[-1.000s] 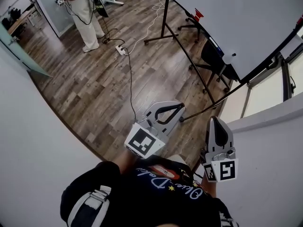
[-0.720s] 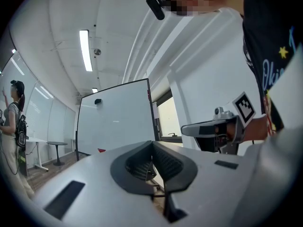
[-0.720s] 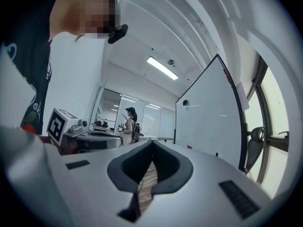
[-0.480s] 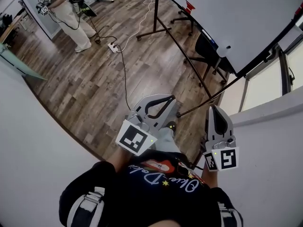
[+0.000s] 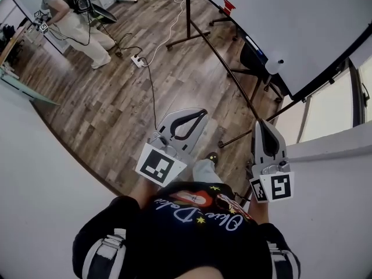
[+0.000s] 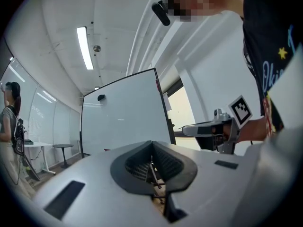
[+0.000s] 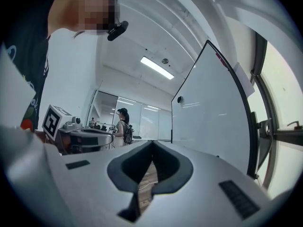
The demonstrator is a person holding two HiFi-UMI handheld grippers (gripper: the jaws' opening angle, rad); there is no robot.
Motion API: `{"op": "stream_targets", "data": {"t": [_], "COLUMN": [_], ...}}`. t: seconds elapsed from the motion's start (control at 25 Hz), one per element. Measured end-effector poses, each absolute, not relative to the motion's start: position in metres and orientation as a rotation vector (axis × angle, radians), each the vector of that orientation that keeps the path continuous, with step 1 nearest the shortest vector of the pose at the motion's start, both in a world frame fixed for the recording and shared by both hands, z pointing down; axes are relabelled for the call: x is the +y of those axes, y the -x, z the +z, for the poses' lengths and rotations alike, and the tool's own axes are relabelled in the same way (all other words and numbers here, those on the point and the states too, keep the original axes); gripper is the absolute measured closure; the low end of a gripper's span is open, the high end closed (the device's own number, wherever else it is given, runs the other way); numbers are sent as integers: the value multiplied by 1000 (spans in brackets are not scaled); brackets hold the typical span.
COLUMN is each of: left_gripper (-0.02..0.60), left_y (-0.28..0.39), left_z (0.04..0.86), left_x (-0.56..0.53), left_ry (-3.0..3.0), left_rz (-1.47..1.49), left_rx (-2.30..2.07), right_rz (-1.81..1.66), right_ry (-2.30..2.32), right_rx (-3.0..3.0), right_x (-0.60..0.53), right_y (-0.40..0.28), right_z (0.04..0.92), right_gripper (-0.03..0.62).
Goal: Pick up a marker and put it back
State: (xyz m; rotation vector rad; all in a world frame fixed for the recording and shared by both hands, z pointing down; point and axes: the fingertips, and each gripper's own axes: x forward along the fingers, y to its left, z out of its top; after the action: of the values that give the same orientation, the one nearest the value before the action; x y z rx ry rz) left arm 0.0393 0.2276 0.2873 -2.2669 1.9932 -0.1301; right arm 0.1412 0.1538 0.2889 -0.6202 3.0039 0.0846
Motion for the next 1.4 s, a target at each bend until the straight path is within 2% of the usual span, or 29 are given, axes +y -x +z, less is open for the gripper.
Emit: {"op": "stream_targets", "data": {"t": [0.92,1.4], "left_gripper": [578,578], "left_y": [-37,-45], "left_z": [297,304], "left_x": [44,16], "left_ry": [2354,2374], "left_rz": [-204,-247], "left_rx": [1776,1747], "right_rz": [59,28], "right_ry": [865,868], "right_rx": [2982,2948], "right_x": [-16,-36], "right_y": [-153,-152], "right_z": [312,319], "right_gripper": [592,592]}}
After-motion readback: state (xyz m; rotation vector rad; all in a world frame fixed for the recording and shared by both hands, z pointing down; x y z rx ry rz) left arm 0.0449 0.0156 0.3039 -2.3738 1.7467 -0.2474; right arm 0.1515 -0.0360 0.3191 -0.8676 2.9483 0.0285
